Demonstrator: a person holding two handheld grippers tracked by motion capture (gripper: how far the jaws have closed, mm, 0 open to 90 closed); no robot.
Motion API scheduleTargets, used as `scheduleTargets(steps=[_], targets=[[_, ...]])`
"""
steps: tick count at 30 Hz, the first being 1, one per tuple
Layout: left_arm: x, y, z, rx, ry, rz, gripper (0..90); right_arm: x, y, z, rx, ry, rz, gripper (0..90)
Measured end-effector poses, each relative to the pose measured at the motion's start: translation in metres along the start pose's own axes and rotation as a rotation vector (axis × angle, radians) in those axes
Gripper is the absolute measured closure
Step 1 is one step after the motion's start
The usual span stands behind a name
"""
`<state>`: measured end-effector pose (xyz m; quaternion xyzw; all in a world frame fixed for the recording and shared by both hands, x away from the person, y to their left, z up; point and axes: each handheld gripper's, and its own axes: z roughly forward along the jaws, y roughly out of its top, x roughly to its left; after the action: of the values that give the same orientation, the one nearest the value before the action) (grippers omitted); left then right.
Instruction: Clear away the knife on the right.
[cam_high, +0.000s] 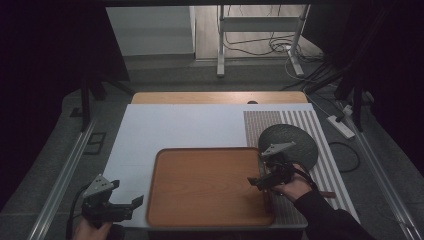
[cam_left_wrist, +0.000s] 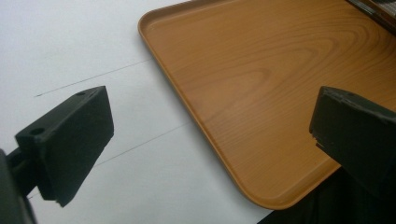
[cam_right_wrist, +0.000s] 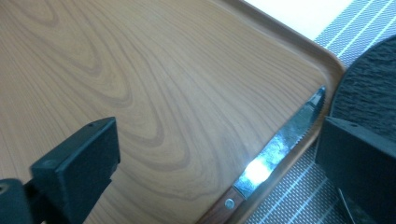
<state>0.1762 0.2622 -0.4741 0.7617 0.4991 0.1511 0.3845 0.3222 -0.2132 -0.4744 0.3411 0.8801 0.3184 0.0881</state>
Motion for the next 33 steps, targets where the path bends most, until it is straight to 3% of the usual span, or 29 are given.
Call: scheduleTargets(steps=[9,33], targets=[[0.001,-0.001,-0.001,-0.006,-0.003,-0.008,0.7,0.003,-0.008,-0.014,-0.007,-0.048,-0.006,0.0],[0.001,-0.001,-0.001,-0.010,-0.003,-0.011,1.2,-0.011,-0.050,-0.065,-0.098,-0.146,0.097,0.0]])
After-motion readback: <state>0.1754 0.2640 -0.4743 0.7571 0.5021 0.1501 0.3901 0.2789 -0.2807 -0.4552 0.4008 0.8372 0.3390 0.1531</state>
